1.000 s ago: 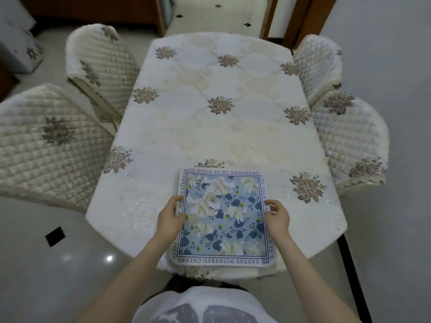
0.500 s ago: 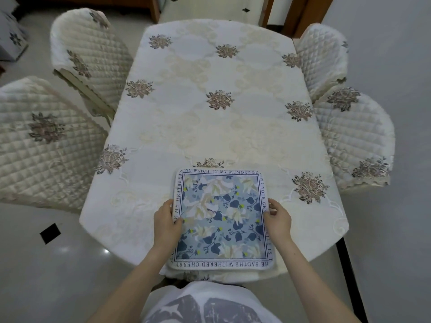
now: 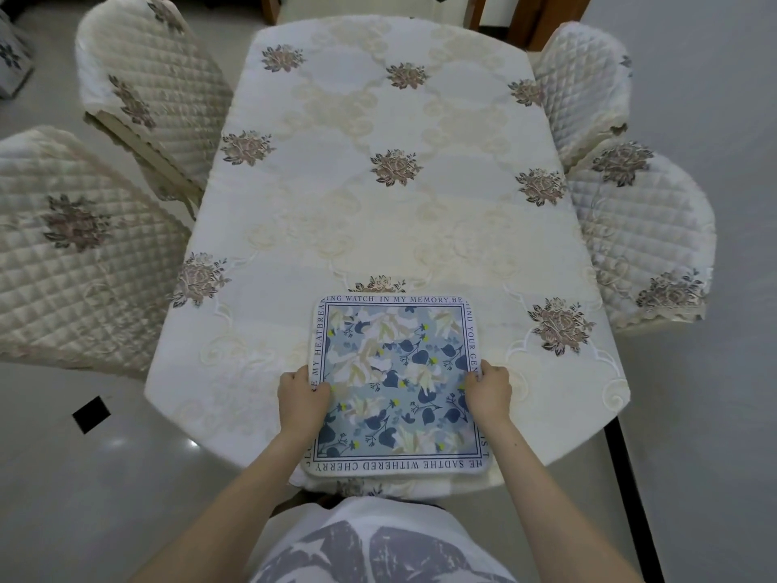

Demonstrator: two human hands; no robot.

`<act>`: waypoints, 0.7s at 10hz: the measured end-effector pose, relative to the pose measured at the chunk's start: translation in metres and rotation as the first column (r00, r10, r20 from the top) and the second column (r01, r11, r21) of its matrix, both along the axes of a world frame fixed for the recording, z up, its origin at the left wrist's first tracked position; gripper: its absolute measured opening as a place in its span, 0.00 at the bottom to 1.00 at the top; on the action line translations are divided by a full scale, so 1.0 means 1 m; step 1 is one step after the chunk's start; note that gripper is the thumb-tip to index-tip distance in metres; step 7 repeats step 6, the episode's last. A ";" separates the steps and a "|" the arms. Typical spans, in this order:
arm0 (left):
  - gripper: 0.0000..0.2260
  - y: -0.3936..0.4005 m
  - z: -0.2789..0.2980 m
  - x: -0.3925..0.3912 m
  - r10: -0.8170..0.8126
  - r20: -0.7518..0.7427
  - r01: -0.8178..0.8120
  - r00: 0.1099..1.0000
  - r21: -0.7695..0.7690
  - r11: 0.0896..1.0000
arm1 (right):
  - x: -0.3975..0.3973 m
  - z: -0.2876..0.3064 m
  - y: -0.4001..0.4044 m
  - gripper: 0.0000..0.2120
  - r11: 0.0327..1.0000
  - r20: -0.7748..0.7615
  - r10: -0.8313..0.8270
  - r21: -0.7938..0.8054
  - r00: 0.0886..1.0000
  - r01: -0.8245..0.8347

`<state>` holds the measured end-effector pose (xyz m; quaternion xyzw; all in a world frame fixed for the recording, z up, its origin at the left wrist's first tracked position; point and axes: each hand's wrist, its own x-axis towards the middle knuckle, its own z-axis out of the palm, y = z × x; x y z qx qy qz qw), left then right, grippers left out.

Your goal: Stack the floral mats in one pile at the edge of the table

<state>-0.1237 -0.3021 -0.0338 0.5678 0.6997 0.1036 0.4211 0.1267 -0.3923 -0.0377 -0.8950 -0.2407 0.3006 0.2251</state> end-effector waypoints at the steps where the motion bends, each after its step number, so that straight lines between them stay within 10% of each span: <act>1: 0.07 -0.001 -0.001 0.001 -0.004 -0.026 0.005 1.000 0.023 1.000 | -0.008 -0.003 -0.001 0.13 0.999 0.006 -0.040 -0.025 0.999 0.041; 7: 0.19 0.009 0.016 0.000 -0.077 -0.088 0.068 0.993 -0.100 0.993 | 0.006 0.035 -0.006 0.22 0.987 -0.115 -0.119 0.094 0.986 0.130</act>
